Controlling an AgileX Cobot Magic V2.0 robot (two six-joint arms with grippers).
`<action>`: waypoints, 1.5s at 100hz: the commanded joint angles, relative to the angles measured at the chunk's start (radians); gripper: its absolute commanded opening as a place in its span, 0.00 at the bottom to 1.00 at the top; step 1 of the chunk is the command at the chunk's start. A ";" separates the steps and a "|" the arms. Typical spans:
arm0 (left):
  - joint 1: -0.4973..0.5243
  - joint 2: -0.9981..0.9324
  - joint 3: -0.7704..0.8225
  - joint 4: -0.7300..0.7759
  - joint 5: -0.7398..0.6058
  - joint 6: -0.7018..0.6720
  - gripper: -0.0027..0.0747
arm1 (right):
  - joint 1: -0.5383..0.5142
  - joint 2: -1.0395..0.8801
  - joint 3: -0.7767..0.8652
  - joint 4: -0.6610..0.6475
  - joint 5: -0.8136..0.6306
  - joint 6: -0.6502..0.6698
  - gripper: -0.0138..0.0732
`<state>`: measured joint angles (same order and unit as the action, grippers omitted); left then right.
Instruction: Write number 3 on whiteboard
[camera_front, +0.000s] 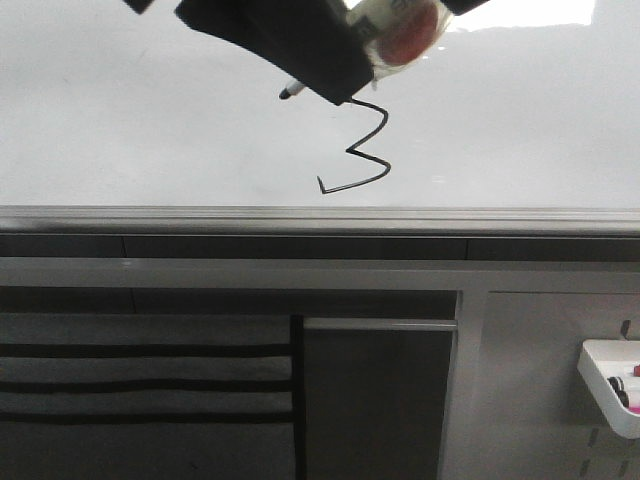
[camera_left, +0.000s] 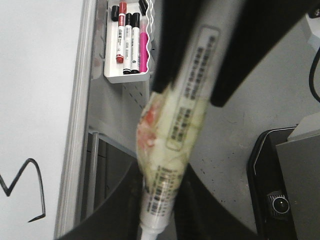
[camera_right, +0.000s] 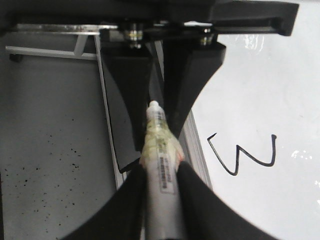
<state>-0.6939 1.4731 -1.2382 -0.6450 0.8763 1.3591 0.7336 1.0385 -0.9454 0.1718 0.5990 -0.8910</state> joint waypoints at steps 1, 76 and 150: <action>0.000 -0.032 -0.036 -0.059 -0.061 -0.043 0.01 | 0.000 -0.021 -0.028 0.019 -0.059 0.005 0.46; 0.530 -0.024 0.117 0.048 -0.381 -0.660 0.01 | -0.236 -0.164 -0.028 0.019 0.002 0.152 0.62; 0.583 -0.022 0.179 -0.043 -0.488 -0.660 0.01 | -0.236 -0.164 -0.028 0.019 0.002 0.154 0.62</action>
<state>-0.1122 1.4795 -1.0360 -0.6581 0.4479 0.7084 0.5047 0.8889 -0.9454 0.1798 0.6640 -0.7397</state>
